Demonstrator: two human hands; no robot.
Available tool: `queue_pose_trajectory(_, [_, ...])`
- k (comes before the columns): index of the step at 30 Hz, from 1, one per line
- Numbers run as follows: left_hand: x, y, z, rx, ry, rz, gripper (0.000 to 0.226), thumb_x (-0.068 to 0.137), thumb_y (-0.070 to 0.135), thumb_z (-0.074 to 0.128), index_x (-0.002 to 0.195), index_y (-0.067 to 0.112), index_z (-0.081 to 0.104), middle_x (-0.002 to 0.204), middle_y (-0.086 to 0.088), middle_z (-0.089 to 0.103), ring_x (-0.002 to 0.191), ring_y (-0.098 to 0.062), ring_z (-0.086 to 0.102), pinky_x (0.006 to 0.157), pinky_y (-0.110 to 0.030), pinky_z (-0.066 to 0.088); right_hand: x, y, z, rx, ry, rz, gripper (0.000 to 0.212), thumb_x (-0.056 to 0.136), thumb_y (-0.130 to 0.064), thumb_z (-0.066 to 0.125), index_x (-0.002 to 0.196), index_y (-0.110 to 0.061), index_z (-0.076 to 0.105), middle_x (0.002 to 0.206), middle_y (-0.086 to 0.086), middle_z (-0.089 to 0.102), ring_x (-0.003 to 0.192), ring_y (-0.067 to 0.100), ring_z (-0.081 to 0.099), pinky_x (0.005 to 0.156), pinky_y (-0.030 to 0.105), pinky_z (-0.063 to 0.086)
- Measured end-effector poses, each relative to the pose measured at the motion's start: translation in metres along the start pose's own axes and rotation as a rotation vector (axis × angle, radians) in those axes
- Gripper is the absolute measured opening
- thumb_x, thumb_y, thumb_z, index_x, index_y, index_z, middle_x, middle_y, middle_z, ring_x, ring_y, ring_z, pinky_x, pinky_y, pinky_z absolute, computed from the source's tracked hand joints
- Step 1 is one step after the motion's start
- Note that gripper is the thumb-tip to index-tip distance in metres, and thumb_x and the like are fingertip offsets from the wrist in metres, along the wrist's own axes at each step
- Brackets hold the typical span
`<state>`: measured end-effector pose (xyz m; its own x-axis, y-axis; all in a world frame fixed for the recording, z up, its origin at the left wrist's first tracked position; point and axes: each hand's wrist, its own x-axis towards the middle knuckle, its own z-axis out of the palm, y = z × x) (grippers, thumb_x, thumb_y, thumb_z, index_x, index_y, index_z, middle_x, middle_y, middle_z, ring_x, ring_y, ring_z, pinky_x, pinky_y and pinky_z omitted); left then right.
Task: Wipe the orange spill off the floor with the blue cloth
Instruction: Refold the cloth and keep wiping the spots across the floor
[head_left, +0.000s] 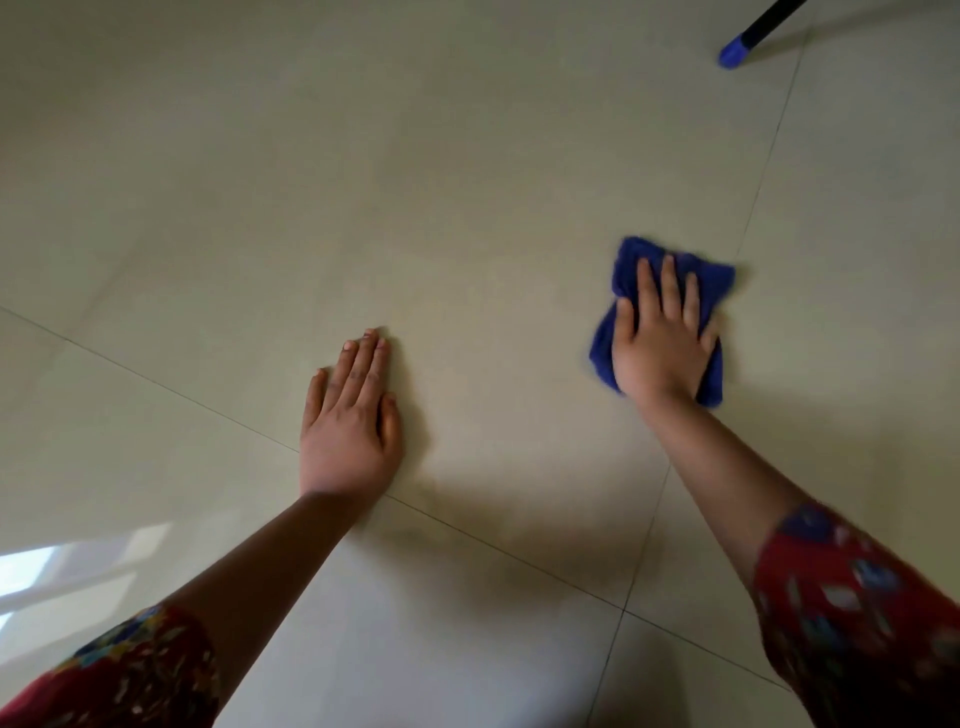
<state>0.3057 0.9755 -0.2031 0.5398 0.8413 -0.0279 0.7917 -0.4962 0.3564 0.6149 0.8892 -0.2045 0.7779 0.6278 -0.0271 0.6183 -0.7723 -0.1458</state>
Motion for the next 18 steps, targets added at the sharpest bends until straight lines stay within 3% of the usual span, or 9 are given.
queue_pose_trajectory(2, [0.0,0.001,0.0,0.007,0.002,-0.003,0.06,0.096,0.025,0.029,0.155,0.023,0.017,0.162,0.009,0.012,0.149,-0.008,0.006,0.122,-0.037,0.01,-0.05,-0.006,0.0,-0.033,-0.006,-0.084,0.061,0.096,-0.047,0.014,0.153,-0.027,0.024,0.161,-0.003,0.018,0.148,0.024,0.018,0.114,0.054,0.019])
queue_pose_trajectory(5, [-0.001,0.001,0.0,0.003,-0.007,0.001,0.059,0.097,0.027,0.027,0.155,0.024,0.016,0.162,0.009,0.012,0.149,-0.008,0.004,0.122,-0.037,0.009,-0.118,-0.025,0.005,-0.069,-0.11,-0.621,0.055,0.1,-0.04,0.02,0.153,-0.026,0.023,0.161,-0.003,0.018,0.148,0.021,0.017,0.115,0.047,0.019])
queue_pose_trajectory(6, [-0.001,0.001,0.0,0.0,-0.008,0.002,0.059,0.097,0.027,0.027,0.155,0.024,0.016,0.162,0.009,0.012,0.149,-0.008,0.004,0.122,-0.038,0.009,-0.11,-0.025,0.005,-0.056,-0.124,-0.7,0.054,0.1,-0.038,0.021,0.153,-0.026,0.024,0.161,-0.005,0.018,0.148,0.018,0.017,0.114,0.045,0.021])
queue_pose_trajectory(10, [-0.001,0.0,-0.001,0.003,-0.007,0.015,0.06,0.096,0.025,0.028,0.155,0.023,0.019,0.162,0.009,0.013,0.149,-0.008,0.006,0.122,-0.038,0.011,-0.039,-0.045,0.0,0.042,-0.054,-0.241,0.058,0.096,-0.035,0.016,0.15,-0.021,0.031,0.159,0.0,0.024,0.146,0.021,0.023,0.11,0.047,0.031])
queue_pose_trajectory(11, [-0.002,-0.001,-0.001,0.0,-0.006,0.017,0.06,0.096,0.026,0.028,0.155,0.023,0.019,0.161,0.009,0.013,0.149,-0.008,0.006,0.122,-0.038,0.011,-0.043,-0.055,0.003,0.048,-0.052,-0.269,0.057,0.095,-0.032,0.02,0.149,-0.019,0.033,0.159,0.002,0.025,0.145,0.023,0.025,0.108,0.047,0.033])
queue_pose_trajectory(14, [-0.002,-0.003,-0.003,0.003,-0.016,0.021,0.059,0.096,0.029,0.027,0.155,0.024,0.018,0.161,0.009,0.013,0.149,-0.008,0.006,0.121,-0.039,0.013,-0.111,-0.046,0.01,-0.077,-0.107,-0.845,0.055,0.094,-0.028,0.031,0.149,-0.022,0.034,0.158,0.0,0.028,0.144,0.022,0.029,0.107,0.044,0.031])
queue_pose_trajectory(15, [-0.001,-0.002,-0.003,0.003,-0.018,0.018,0.059,0.096,0.029,0.028,0.155,0.024,0.018,0.161,0.009,0.013,0.149,-0.008,0.006,0.121,-0.039,0.013,-0.113,-0.026,0.006,-0.094,-0.118,-0.938,0.055,0.095,-0.028,0.031,0.149,-0.024,0.032,0.157,-0.002,0.029,0.144,0.02,0.029,0.107,0.043,0.027])
queue_pose_trajectory(16, [0.001,-0.002,-0.003,0.002,-0.013,0.016,0.06,0.096,0.028,0.028,0.155,0.024,0.018,0.161,0.01,0.013,0.149,-0.007,0.005,0.121,-0.038,0.012,-0.097,-0.007,0.005,-0.078,-0.098,-0.934,0.055,0.094,-0.028,0.032,0.148,-0.024,0.032,0.156,-0.001,0.031,0.143,0.02,0.031,0.106,0.044,0.028])
queue_pose_trajectory(18, [0.001,0.0,-0.002,0.006,-0.013,0.016,0.06,0.095,0.027,0.029,0.155,0.024,0.019,0.161,0.01,0.013,0.149,-0.008,0.005,0.122,-0.038,0.011,-0.05,0.018,-0.001,-0.05,-0.061,-0.595,0.055,0.094,-0.03,0.026,0.148,-0.022,0.034,0.156,0.001,0.032,0.143,0.023,0.031,0.105,0.048,0.034])
